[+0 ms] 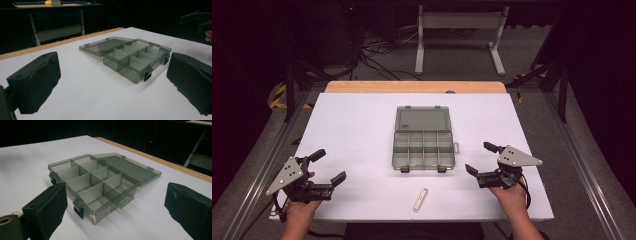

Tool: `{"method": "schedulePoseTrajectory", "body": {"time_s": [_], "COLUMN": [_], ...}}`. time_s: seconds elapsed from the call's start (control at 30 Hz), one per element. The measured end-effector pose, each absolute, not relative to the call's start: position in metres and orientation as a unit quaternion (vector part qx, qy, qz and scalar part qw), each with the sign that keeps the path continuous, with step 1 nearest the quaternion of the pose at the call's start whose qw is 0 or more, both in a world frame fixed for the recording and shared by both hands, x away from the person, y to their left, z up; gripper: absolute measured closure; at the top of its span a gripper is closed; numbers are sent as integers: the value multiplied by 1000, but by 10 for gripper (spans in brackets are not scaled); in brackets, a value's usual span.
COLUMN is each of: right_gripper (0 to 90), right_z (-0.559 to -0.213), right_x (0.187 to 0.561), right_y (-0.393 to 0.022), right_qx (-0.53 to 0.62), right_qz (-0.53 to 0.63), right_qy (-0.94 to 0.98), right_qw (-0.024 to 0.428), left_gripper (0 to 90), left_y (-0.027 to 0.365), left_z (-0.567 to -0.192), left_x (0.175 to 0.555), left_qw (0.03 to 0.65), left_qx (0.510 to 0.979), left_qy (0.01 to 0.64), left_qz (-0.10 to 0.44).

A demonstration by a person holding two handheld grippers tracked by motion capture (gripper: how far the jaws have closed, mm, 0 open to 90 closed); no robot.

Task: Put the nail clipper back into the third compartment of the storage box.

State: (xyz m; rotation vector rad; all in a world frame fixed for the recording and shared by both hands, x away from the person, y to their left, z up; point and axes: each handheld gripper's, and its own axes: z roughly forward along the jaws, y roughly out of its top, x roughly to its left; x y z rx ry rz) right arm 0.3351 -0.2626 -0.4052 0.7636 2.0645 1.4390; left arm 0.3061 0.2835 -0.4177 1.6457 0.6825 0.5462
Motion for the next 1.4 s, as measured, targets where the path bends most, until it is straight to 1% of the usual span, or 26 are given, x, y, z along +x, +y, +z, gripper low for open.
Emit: {"method": "schedulePoseTrajectory", "body": {"time_s": [0.6, 1.13, 1.4], "right_gripper": [53, 51, 48], "right_z": [-405, -380, -371], "right_x": [337, 355, 360], "right_y": [-259, -218, -205], "right_qx": [281, 229, 212], "right_qz": [530, 536, 541], "right_qy": [761, 781, 784], "right_qw": [248, 223, 215], "left_gripper": [5, 7, 8], "left_y": [285, 282, 282], "left_z": [-417, -417, -418], "left_x": [305, 305, 306], "left_qw": [597, 592, 591], "left_qx": [709, 713, 714], "left_qy": [295, 295, 294], "left_qz": [234, 235, 233]}}
